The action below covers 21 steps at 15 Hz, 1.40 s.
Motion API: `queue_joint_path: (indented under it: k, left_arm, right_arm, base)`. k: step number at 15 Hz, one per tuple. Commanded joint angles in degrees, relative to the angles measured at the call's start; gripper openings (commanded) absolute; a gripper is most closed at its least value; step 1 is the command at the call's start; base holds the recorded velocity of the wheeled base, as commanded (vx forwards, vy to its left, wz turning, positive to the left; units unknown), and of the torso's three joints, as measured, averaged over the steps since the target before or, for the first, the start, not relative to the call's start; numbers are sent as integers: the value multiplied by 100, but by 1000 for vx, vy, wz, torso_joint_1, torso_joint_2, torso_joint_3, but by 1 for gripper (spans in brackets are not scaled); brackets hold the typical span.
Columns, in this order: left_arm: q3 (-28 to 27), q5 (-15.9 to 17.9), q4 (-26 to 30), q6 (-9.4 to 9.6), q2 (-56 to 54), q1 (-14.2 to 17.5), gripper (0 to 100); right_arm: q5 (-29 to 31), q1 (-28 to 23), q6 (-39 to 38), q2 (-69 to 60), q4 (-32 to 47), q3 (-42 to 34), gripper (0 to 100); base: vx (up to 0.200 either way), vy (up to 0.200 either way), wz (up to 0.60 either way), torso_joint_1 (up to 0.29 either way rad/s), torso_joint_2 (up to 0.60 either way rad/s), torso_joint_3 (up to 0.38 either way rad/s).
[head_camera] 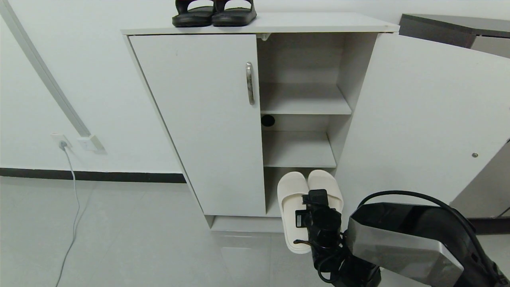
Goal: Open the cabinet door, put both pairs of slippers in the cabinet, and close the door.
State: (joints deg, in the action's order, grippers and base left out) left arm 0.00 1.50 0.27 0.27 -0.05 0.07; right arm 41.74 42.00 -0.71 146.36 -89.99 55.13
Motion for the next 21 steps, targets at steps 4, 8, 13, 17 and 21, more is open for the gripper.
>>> queue_joint_path:
  k: [4, 8, 13, 17, 21]
  left_arm:
    - [0, -1, 0, 0, 5, 1, 0]
    - [-9, -1, 0, 0, 5, 1, 0]
    - [0, -1, 0, 0, 14, 1, 0]
    - [0, -1, 0, -9, 14, 1, 0]
    - [0, -1, 0, -9, 5, 1, 0]
  right_arm:
    - [1, 2, 0, -73, -1, -2, 0]
    - [-8, -7, 9, -99, -1, 7, 0]
    - [-17, -7, 9, -169, -1, 7, 0]
    - [-43, -60, 27, -169, -1, 42, 0]
    - [-157, -148, -35, -160, 351, 482, 0]
  base:
    - [50, 0, 0, 1, 1, 1]
    - [200, 0, 0, 1, 4, 4]
    - [200, 0, 0, 3, -1, 3]
    - [100, 0, 0, 2, 2, 1]
    - [0, 0, 0, 0, 0, 0]
